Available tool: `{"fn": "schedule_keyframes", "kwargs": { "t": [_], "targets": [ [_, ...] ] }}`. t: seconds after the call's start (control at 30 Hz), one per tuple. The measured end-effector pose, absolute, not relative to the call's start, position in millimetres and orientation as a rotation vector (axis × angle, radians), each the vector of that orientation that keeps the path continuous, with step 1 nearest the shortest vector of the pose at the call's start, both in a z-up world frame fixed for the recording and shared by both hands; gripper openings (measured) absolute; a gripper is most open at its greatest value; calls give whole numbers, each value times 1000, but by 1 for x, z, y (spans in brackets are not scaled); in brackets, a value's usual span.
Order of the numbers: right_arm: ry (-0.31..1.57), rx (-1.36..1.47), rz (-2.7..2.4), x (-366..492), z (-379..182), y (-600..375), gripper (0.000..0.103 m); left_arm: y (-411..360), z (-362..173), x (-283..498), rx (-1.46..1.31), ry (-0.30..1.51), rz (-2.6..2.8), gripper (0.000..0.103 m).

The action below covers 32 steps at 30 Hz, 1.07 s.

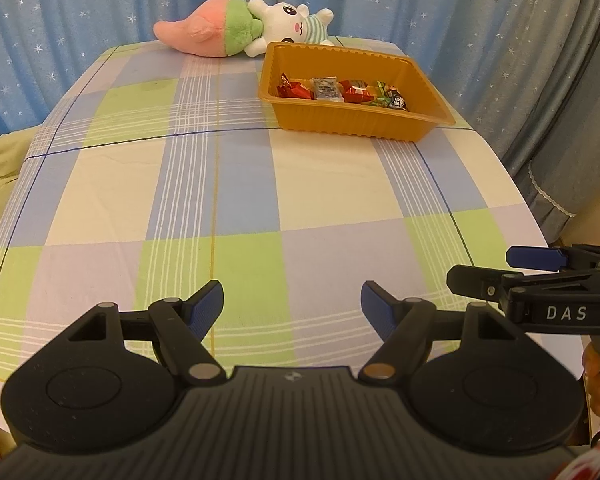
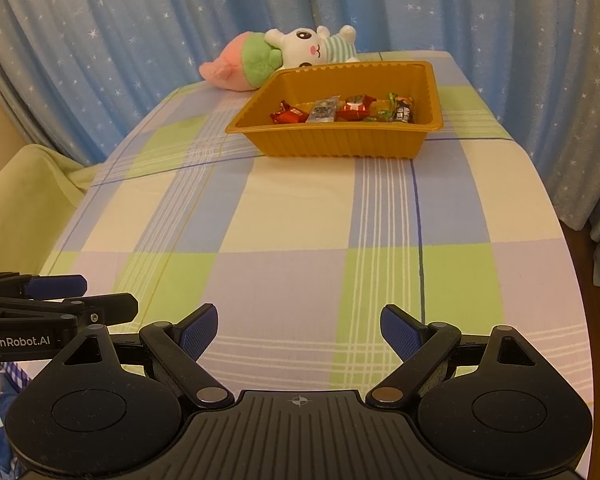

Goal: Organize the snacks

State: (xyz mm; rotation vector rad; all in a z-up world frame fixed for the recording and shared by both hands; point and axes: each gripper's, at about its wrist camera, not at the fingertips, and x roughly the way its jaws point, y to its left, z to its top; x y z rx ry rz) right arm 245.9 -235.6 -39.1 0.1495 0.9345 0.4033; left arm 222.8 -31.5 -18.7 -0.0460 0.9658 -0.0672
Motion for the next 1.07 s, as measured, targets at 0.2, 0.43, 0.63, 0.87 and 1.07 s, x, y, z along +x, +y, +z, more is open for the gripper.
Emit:
{"fn": "schedule_keyframes", "kwargs": {
  "t": [0.2, 0.43, 0.63, 0.87, 1.07],
  "targets": [
    [937, 144, 417, 255, -40, -233, 88, -31, -19, 227, -50, 964, -56, 74],
    [944, 140, 433, 264, -43, -232, 88, -31, -20, 234, -54, 968, -43, 74],
    [953, 138, 446, 272, -45, -233, 88, -33, -21, 240, -58, 973, -30, 74],
    [967, 137, 461, 282, -49, -237, 88, -37, -24, 246, -65, 983, -14, 75],
    [978, 135, 474, 292, -52, -242, 88, -43, -28, 255, -72, 997, 9, 79]
  ]
}}
